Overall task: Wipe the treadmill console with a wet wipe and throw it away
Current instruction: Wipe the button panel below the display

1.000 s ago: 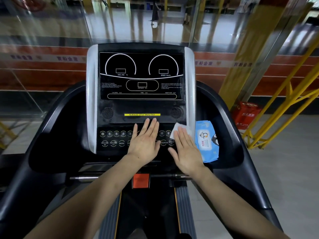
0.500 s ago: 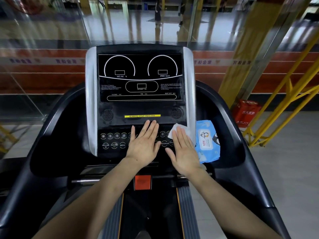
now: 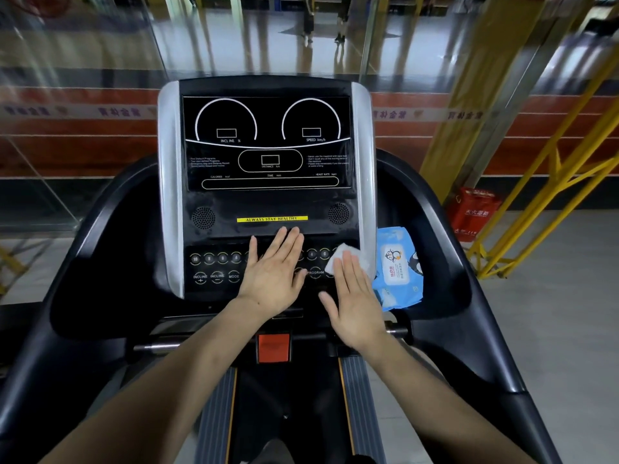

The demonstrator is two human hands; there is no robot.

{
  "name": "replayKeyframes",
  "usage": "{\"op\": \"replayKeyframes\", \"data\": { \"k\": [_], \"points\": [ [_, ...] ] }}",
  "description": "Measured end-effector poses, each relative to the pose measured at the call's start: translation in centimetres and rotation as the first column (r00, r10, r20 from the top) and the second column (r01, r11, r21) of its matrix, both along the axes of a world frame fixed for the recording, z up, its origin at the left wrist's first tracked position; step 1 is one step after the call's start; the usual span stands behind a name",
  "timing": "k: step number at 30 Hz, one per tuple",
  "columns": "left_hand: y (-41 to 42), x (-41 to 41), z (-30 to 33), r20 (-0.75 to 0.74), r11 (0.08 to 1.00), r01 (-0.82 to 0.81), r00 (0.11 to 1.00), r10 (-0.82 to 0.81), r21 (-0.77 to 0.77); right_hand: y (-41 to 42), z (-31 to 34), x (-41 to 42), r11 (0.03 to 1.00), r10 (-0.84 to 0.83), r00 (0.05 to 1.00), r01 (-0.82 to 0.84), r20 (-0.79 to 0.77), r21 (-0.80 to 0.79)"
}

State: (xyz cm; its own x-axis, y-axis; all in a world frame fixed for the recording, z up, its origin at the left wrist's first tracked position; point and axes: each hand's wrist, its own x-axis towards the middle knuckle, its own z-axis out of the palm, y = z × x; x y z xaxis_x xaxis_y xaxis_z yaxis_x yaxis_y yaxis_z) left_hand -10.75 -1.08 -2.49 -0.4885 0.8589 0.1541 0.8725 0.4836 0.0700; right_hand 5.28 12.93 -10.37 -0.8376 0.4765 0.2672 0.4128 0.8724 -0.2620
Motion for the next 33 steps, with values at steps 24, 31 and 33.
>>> {"op": "replayKeyframes", "data": {
  "k": [24,31,33],
  "points": [
    [-1.9,-3.3,-1.0,-0.068,1.000,0.015,0.998,-0.015,-0.006,-0.2,2.1,-3.4,0.987,0.143,0.989,-0.145,0.024,0.070],
    [-2.2,-3.6,-0.6,-0.029,0.999,0.042,0.999,-0.042,-0.014,-1.2,-0.3,-0.4,0.957,0.259,0.960,-0.270,0.103,0.105],
    [-2.2,-3.7,-0.6,-0.024,0.999,0.049,0.999,-0.049,-0.012,-0.6,1.4,-2.2,0.961,0.247,0.963,-0.258,0.109,0.104]
  ]
}}
